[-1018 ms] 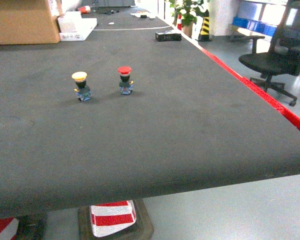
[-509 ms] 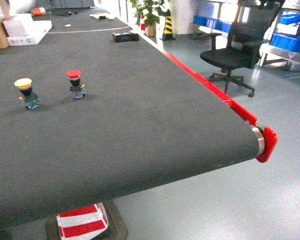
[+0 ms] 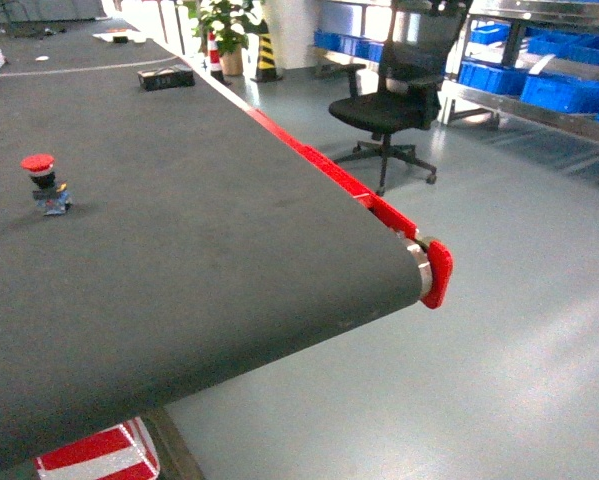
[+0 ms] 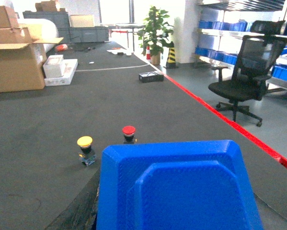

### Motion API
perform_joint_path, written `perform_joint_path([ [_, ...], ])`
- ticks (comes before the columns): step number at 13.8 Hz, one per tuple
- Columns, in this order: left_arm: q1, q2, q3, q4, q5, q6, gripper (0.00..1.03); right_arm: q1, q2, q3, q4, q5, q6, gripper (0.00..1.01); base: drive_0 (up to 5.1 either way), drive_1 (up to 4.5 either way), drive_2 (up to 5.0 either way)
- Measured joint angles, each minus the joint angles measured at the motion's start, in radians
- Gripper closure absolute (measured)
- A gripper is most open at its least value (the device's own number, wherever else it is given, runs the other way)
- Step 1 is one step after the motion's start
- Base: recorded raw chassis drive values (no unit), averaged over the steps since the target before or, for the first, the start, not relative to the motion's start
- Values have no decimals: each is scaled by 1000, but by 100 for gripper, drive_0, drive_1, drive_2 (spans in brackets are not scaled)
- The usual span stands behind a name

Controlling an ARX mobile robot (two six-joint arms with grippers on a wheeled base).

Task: Pick blue part to blue bin on bottom shelf

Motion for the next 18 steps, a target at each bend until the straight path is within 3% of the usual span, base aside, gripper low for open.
perform_joint_path([
  [18,0,0,0,0,0,0,59,0,0,0,0,0,0,3,-152,-152,-152],
])
